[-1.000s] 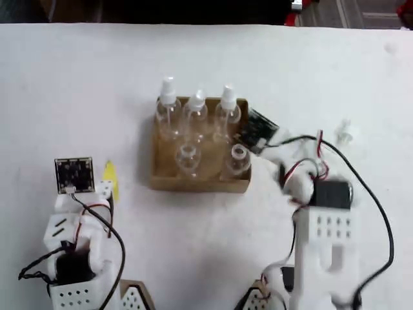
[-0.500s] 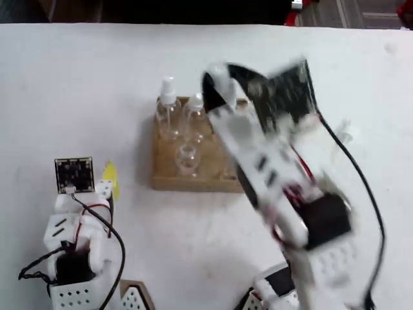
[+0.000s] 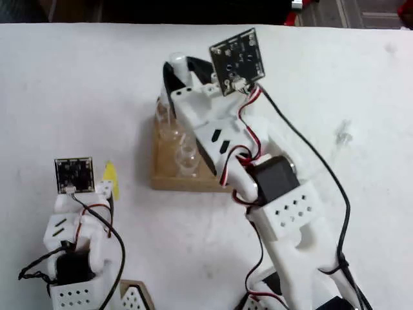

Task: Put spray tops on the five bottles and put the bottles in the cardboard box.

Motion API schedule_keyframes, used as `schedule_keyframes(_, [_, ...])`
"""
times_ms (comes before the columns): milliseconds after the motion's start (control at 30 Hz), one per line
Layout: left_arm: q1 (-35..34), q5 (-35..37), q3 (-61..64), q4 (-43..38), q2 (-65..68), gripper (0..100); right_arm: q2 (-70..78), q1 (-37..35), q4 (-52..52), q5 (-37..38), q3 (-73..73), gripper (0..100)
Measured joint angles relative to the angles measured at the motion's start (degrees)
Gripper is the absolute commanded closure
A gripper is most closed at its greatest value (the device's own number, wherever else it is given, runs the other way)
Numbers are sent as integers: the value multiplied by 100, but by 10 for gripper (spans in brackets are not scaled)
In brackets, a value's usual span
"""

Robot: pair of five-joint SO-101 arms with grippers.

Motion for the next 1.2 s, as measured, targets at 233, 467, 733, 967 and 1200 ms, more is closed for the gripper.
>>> schedule_keyframes(233, [0, 0, 0, 0, 0, 849, -123, 0, -378, 88, 519, 983])
schedule_keyframes(467, [0, 0, 0, 0, 0, 849, -246, -132, -378, 457, 519, 983])
schedule_keyframes(733, [0, 0, 0, 0, 0, 849, -246, -132, -431, 510, 835, 983])
schedule_keyframes(967, [0, 0, 0, 0, 0, 849, -255, -123, -440, 510, 976, 983])
schedule_keyframes(1200, [0, 0, 0, 0, 0, 849, -255, -123, -1143, 510, 1723, 983])
